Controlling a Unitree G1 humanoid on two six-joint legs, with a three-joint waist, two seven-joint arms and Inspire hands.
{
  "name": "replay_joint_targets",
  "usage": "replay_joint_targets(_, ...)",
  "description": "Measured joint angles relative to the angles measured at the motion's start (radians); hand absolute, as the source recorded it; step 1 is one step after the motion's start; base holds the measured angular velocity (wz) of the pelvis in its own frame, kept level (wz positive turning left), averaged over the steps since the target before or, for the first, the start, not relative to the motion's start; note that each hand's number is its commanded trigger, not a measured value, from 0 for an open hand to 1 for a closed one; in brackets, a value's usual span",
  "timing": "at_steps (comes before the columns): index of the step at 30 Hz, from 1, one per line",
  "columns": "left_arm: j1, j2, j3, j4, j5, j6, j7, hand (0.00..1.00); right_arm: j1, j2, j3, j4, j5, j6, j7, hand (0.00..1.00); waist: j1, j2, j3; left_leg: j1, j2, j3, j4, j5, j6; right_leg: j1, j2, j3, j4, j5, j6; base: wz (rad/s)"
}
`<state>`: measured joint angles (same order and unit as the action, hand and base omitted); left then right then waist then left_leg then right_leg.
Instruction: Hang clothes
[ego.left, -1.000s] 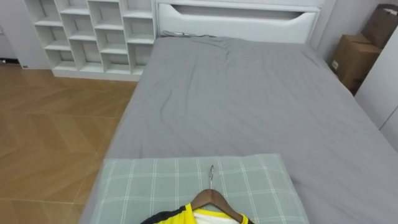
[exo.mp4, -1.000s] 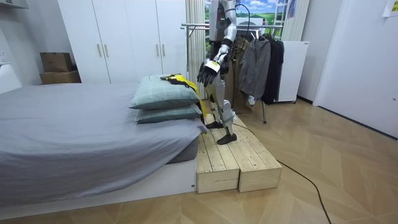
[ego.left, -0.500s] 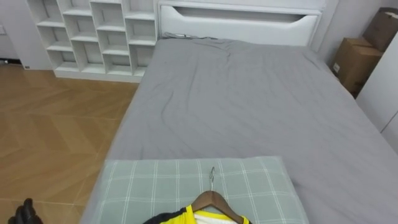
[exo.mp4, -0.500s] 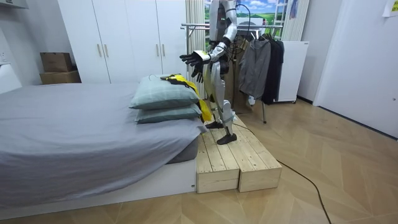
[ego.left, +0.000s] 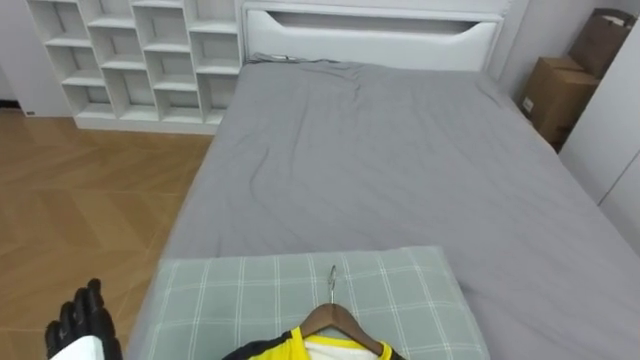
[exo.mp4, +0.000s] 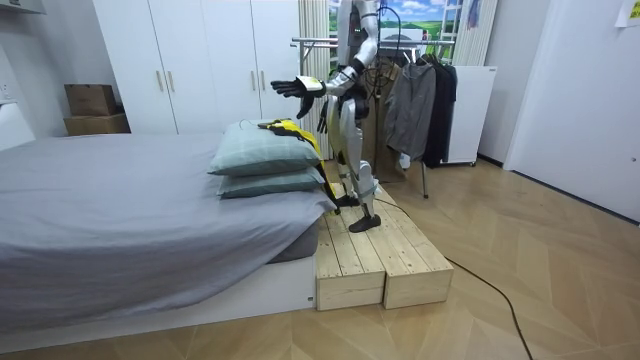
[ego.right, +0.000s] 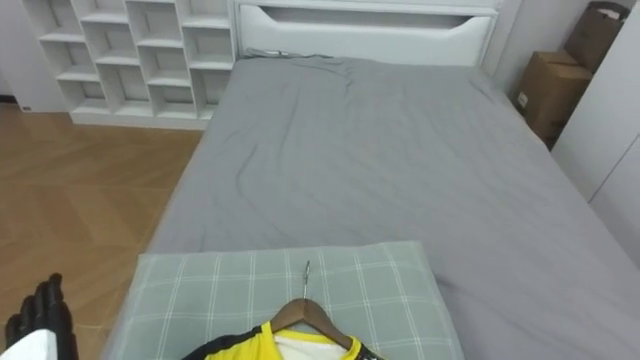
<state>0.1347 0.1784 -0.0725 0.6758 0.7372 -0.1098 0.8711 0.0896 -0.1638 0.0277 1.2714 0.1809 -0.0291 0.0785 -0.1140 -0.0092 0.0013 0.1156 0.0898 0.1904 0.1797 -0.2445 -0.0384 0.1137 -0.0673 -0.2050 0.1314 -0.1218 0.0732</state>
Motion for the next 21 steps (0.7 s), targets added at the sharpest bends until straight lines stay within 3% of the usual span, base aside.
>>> replay_joint_targets(10, -0.013, 0.000, -0.096, -0.029, 0.021, 0.047, -0.091, 0.00, -0.003, -0.004, -0.001, 0.002, 0.007, 0.001, -0.012, 0.00, -0.032, 0.009, 0.0000, 0.000, 0.000, 0.015, -0.001, 0.000, 0.000, -0.009, -0.001, 0.014, 0.001, 0.000, 0.000, -0.04)
replay_joint_targets(21, -0.013, 0.000, -0.098, -0.027, 0.021, 0.062, -0.139, 0.00, -0.011, -0.003, -0.003, 0.003, 0.005, 0.008, -0.011, 0.00, -0.049, 0.010, 0.0005, 0.002, 0.000, 0.027, 0.004, 0.000, 0.000, -0.013, 0.000, 0.030, 0.001, 0.000, 0.000, -0.03)
